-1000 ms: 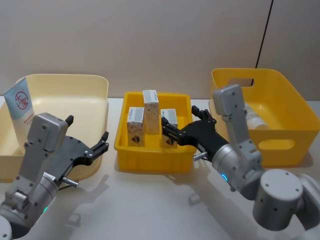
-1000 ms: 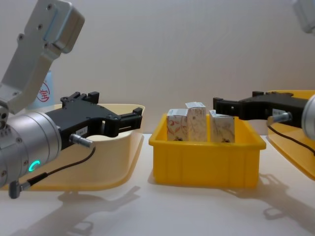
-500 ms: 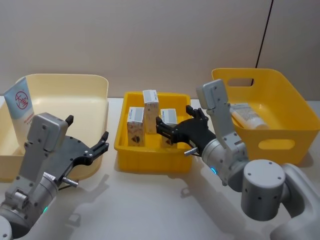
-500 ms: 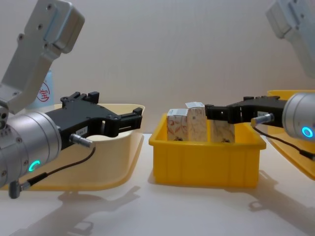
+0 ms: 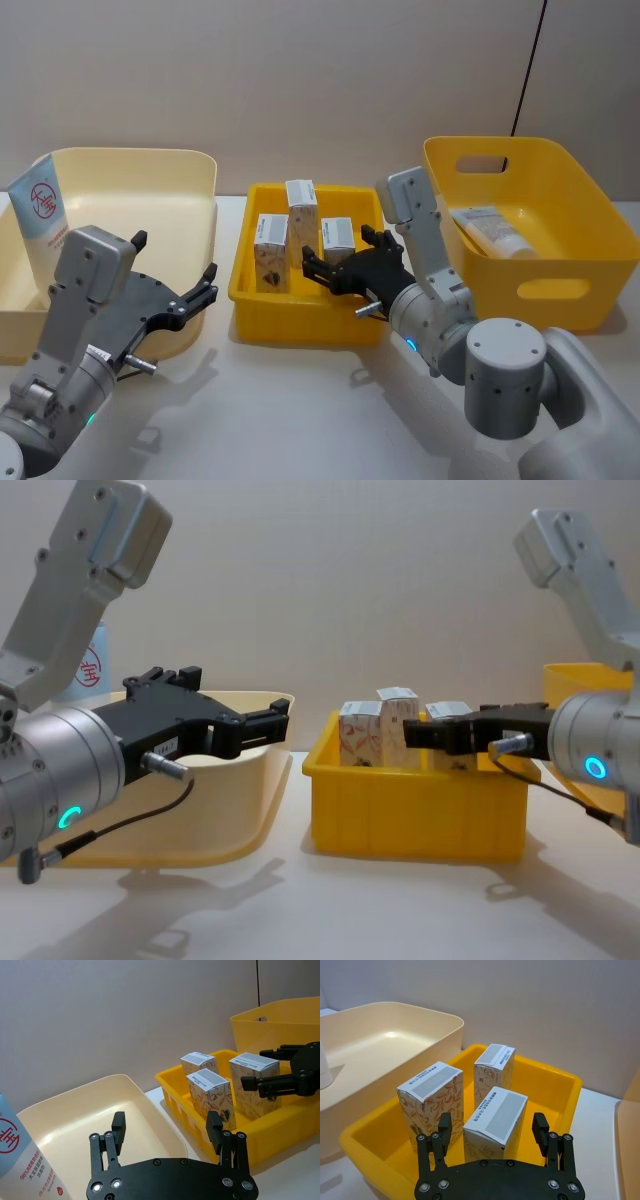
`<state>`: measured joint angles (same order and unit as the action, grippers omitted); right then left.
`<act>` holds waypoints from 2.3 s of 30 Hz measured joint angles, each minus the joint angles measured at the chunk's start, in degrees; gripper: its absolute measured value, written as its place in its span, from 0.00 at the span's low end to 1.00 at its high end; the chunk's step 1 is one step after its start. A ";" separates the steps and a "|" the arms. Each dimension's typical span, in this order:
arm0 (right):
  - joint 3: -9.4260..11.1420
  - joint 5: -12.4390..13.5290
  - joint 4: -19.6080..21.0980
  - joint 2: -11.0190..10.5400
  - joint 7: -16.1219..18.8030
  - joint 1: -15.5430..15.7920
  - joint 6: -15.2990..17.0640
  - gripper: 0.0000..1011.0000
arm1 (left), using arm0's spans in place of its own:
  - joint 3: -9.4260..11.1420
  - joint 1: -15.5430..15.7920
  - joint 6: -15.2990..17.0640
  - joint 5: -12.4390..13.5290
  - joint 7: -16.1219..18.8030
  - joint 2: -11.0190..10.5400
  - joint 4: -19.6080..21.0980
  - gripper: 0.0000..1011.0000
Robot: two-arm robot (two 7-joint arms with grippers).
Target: Bimanual collaborative sorting of washing and personal care products
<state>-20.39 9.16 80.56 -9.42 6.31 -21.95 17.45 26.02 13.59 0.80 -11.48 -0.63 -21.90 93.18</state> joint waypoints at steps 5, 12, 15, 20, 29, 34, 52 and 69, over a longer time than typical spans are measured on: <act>0.07 -0.08 -1.24 0.65 0.01 -0.29 0.20 0.99 | 0.00 0.00 0.00 0.00 0.00 0.00 0.00 0.99; 0.14 -0.48 -2.82 1.56 -0.15 -0.67 0.18 0.99 | 0.00 0.00 0.00 0.00 0.00 0.00 0.00 0.99; 0.17 -0.66 -3.23 1.82 -0.24 -0.80 -0.02 0.99 | 0.00 0.00 0.00 0.00 0.00 0.00 0.00 0.99; 0.20 -0.89 -3.68 2.10 -0.36 -0.93 -0.22 0.94 | 0.00 0.00 0.00 0.00 0.00 0.00 0.00 0.99; 0.26 -1.14 -4.20 2.44 -0.53 -1.05 -0.49 0.70 | 0.00 0.00 0.00 0.00 0.00 0.00 0.00 0.99; 0.25 -1.23 -4.36 2.54 -0.59 -1.09 -0.54 0.55 | 0.00 0.00 0.00 0.00 0.00 0.00 0.00 0.99; 0.58 -1.47 -4.09 2.47 -0.16 -0.63 -2.59 0.45 | 0.00 0.00 0.00 0.00 0.00 0.00 0.00 0.99; 3.62 -1.60 1.23 1.03 0.56 0.49 -10.76 0.45 | 0.00 0.00 0.00 0.00 0.00 0.00 0.00 0.99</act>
<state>-16.77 7.56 81.79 -8.40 6.87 -21.46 6.69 26.02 13.59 0.80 -11.48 -0.63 -21.89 93.18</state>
